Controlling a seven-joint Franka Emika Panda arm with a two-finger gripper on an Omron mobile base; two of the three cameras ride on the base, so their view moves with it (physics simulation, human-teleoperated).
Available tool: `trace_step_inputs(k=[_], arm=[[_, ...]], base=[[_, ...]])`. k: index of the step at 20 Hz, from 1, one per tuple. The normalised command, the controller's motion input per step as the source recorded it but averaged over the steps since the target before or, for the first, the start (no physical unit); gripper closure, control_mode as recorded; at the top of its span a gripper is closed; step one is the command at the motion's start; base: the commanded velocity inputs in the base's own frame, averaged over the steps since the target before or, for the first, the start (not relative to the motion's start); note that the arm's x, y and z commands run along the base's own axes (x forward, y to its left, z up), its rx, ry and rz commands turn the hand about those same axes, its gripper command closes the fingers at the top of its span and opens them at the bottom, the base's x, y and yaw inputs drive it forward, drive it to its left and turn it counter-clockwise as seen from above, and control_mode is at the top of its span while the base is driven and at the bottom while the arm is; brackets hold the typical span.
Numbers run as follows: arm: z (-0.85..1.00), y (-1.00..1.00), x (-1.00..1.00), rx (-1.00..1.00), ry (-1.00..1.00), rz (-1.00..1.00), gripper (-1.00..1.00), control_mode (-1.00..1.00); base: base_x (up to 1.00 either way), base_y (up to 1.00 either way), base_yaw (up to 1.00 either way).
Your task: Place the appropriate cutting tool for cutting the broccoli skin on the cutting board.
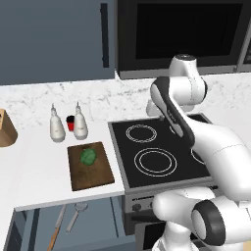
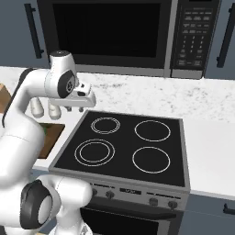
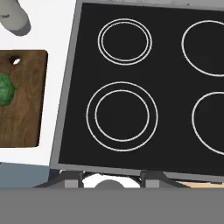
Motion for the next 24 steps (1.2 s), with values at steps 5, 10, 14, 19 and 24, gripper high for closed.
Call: trace_step_inputs(k=[5, 10, 14, 19, 24], arm=[[-0.23, 0.25, -0.49, 0.0, 0.0, 0.0, -1.0, -1.0], [-0.29, 0.39, -0.6, 0.0, 0.0, 0.0, -1.0, -1.0], [-0.45, 0.66, -0.47, 0.0, 0.0, 0.0, -1.0, -1.0], [-0.53, 0.76, -0.34, 0.04, 0.03, -0.04, -1.0, -1.0], [-0.61, 0.99, -0.3, 0.02, 0.04, -0.11, -1.0, -1.0]], base=[[0.0, 0.0, 0.0], [0.0, 0.0, 0.0], [0.0, 0.0, 0.0], [0.0, 0.0, 0.0], [0.0, 0.0, 0.0]])
